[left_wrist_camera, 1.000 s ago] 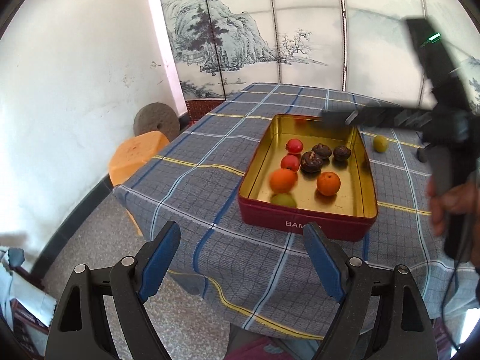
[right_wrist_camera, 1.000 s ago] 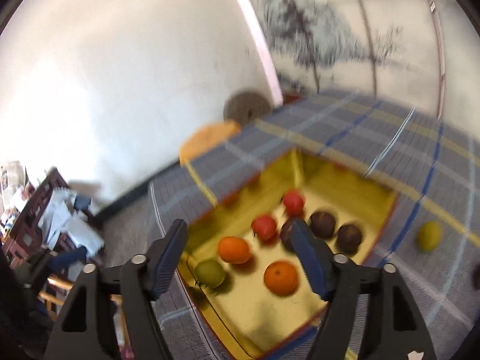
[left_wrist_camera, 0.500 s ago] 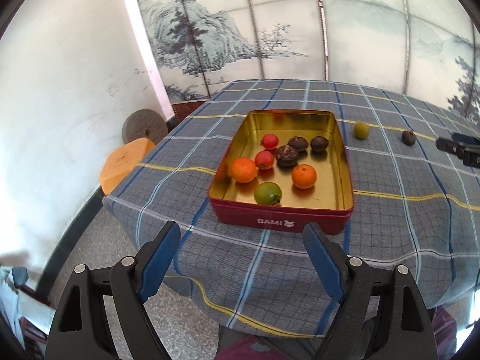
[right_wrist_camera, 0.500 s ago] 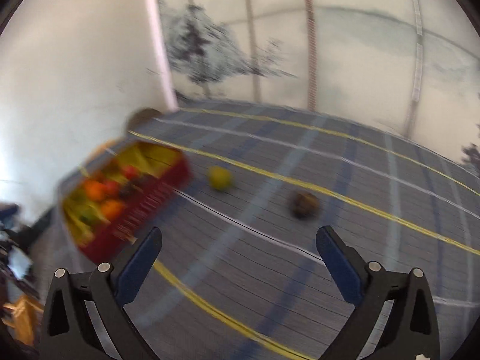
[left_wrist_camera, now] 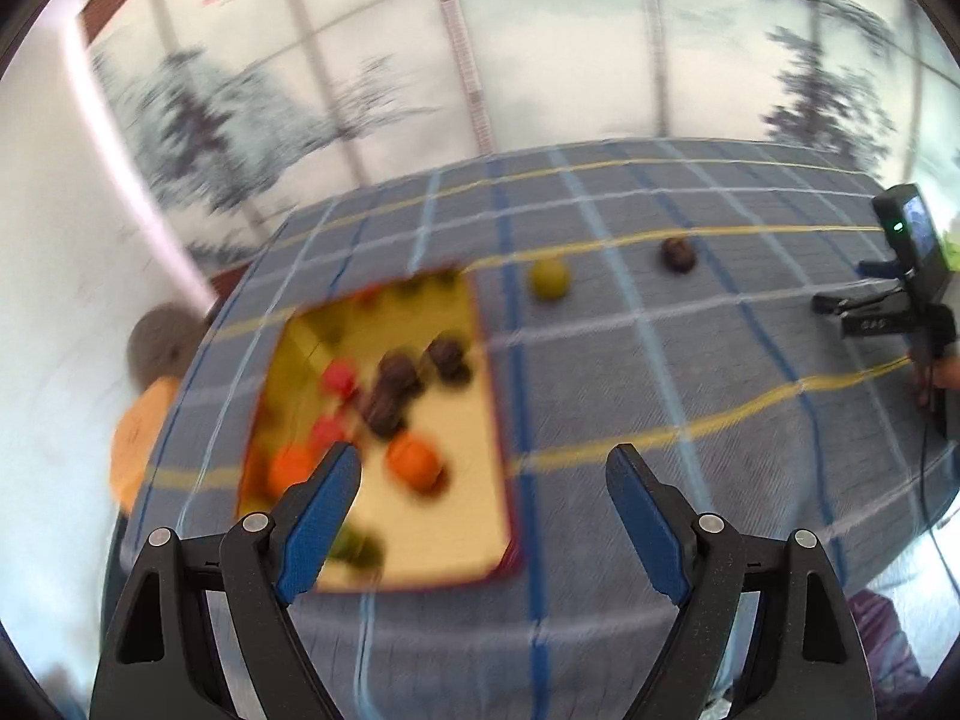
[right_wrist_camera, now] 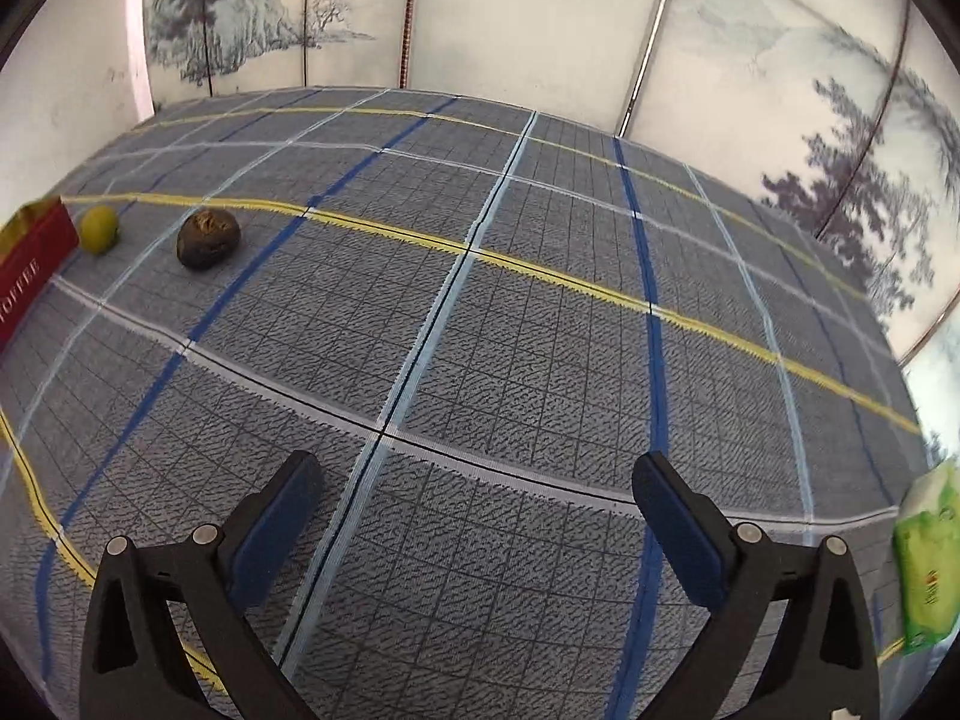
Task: Organize fruits
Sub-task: 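Grasp the yellow-green lime with the left gripper, then grasp the last brown nut with the right gripper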
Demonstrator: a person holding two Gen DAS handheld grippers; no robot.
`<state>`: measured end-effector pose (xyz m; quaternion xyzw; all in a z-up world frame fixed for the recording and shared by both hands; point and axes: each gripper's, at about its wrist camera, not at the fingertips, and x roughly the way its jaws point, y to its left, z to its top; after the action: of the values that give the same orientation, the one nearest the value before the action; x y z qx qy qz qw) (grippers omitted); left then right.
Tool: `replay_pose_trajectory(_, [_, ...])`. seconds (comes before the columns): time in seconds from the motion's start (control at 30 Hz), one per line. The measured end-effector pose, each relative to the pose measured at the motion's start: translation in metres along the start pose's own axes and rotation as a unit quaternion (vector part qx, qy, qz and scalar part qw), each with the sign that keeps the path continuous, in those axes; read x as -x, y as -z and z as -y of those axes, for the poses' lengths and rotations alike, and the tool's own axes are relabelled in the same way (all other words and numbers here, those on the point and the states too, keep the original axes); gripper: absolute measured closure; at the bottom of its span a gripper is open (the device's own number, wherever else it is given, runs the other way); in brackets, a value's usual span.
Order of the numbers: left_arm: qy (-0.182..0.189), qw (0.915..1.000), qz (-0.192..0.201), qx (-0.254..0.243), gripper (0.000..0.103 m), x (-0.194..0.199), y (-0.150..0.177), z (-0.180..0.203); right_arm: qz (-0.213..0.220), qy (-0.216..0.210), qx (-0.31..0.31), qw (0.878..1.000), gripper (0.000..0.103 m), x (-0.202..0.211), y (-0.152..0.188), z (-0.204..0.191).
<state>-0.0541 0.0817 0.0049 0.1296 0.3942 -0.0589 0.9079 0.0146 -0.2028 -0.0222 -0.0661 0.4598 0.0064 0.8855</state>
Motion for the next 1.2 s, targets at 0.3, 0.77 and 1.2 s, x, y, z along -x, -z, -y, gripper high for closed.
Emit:
replay_pose_trajectory(0.3, [0.105, 0.9908, -0.048, -0.07, 0.019, -0.099, -0.111, 0.022, -0.016, -0.042, -0.032, 0.998, 0.0, -0.01, 0.001, 0.01])
replay_pose_trajectory(0.77, [0.145, 0.9663, -0.159, -0.142, 0.055, -0.223, -0.122, 0.029, -0.014, -0.056, -0.02, 0.998, 0.0, -0.012, -0.003, 0.004])
replay_pose_trajectory(1.2, [0.171, 0.9782, -0.107, 0.049, 0.068, -0.118, -0.068, 0.037, 0.008, -0.104, -0.027, 0.994, 0.011, -0.003, -0.009, 0.005])
